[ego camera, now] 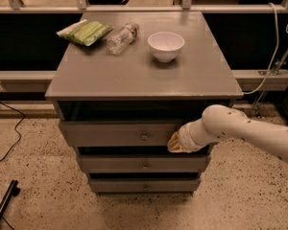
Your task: Close top drawer
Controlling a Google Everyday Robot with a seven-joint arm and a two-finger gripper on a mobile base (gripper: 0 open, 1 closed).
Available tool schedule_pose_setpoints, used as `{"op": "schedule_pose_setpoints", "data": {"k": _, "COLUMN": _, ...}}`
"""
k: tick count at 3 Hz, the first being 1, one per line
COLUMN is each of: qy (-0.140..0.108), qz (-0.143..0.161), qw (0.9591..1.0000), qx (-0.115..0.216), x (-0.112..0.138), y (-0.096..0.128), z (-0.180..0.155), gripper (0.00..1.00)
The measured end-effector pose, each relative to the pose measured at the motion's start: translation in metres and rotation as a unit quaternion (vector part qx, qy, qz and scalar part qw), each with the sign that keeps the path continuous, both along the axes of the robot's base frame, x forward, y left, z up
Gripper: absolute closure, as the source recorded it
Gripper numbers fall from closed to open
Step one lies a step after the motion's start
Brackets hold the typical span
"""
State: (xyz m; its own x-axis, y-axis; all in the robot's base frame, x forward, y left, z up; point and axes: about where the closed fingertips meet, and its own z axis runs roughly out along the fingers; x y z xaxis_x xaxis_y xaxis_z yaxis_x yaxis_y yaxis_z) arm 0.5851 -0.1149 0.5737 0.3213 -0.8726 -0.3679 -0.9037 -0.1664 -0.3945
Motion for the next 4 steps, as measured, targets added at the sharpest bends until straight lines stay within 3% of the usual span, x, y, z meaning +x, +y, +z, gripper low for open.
{"op": "schedule_pose_setpoints", "data": {"k": 2, "qy": 0.0, "qz": 0.0, "qw": 1.0, "qx": 0.001, "x": -0.005, "y": 0.001, "z": -0.001, "gripper": 1.0}}
{"op": "schedule_pose_setpoints", "data": {"k": 3, "qy": 0.004, "qz": -0.008, "qw": 0.9999, "qx": 0.008, "x": -0.03, "y": -0.02, "z": 0.006, "gripper": 1.0}}
{"op": "schedule_pose_setpoints", "data": {"k": 4, "qy": 0.028, "qz": -0.026, "qw": 0.9991, "qx": 0.016, "x": -0.064, "y": -0.047, "z": 0.006, "gripper": 1.0}}
